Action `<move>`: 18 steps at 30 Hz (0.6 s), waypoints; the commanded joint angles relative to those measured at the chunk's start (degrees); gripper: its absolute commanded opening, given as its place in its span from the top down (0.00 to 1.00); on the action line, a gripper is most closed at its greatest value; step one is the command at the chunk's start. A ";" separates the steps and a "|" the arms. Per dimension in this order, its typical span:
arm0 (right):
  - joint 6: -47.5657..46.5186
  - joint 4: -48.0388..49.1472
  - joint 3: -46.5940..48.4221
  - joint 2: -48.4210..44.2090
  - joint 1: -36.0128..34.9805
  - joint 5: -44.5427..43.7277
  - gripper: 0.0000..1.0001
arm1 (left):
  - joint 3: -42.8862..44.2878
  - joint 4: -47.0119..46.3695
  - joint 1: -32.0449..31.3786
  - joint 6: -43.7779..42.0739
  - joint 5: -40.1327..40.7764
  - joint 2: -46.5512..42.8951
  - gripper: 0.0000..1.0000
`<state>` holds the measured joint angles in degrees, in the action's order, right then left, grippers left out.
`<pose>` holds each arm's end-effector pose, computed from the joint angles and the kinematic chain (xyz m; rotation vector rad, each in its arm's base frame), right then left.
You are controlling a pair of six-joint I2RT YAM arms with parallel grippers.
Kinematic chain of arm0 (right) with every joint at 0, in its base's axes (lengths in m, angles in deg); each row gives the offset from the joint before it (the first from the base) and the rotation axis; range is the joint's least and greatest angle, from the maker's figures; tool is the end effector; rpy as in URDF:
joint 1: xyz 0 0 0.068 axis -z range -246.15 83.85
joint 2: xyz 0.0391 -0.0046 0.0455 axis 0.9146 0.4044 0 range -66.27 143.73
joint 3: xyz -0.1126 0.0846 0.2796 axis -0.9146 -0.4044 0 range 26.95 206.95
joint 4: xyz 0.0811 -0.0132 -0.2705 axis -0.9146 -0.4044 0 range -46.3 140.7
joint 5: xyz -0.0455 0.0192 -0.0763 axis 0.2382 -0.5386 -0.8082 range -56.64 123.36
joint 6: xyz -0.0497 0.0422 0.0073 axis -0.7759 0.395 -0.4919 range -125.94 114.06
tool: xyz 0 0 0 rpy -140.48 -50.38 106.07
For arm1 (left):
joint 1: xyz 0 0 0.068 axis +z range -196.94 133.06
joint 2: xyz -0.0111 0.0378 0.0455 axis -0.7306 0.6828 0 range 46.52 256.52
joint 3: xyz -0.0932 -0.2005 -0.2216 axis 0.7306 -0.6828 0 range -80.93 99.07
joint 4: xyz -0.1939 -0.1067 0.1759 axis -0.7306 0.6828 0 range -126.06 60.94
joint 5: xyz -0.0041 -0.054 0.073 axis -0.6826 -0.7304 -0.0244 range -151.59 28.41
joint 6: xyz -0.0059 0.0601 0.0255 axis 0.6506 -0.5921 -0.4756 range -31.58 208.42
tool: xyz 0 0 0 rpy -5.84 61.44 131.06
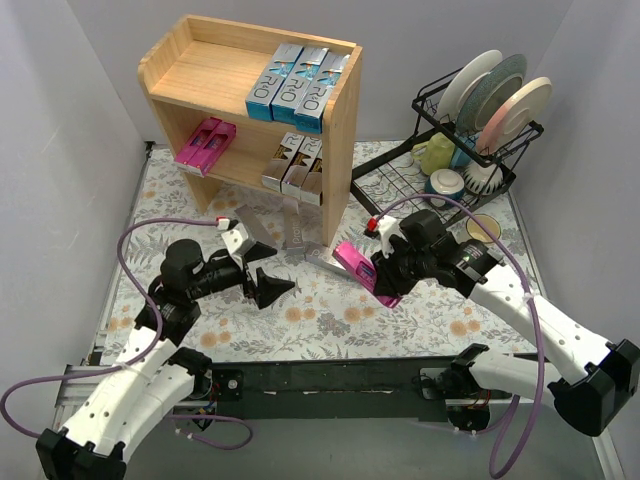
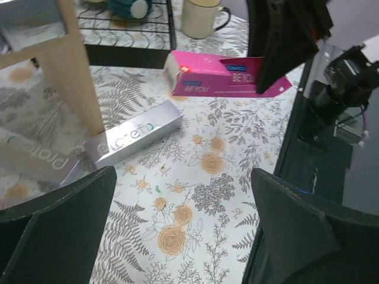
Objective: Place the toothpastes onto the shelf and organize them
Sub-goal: Pick up the toothpaste from the center of the board.
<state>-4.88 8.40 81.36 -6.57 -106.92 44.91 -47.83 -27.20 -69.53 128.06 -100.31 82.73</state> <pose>0.1612 0.1528 0.3203 -0.9259 2.2799 0.5727 0.1315 -0.0896 0.3156 0.2501 1.9343 -1.3496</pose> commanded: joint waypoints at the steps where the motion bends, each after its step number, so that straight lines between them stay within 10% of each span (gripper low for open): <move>1: -11.42 -3.75 6.14 2.61 -1.32 7.87 0.77 | 4.69 2.73 -2.45 -6.58 -7.68 2.90 0.02; 18: -18.46 -6.74 12.65 6.22 -15.03 6.55 0.77 | 16.20 14.86 -15.11 -23.02 -12.69 15.73 0.02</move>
<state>-21.36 1.29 89.97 -0.12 -120.54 50.09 -34.87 -17.64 -82.40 109.63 -109.06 96.85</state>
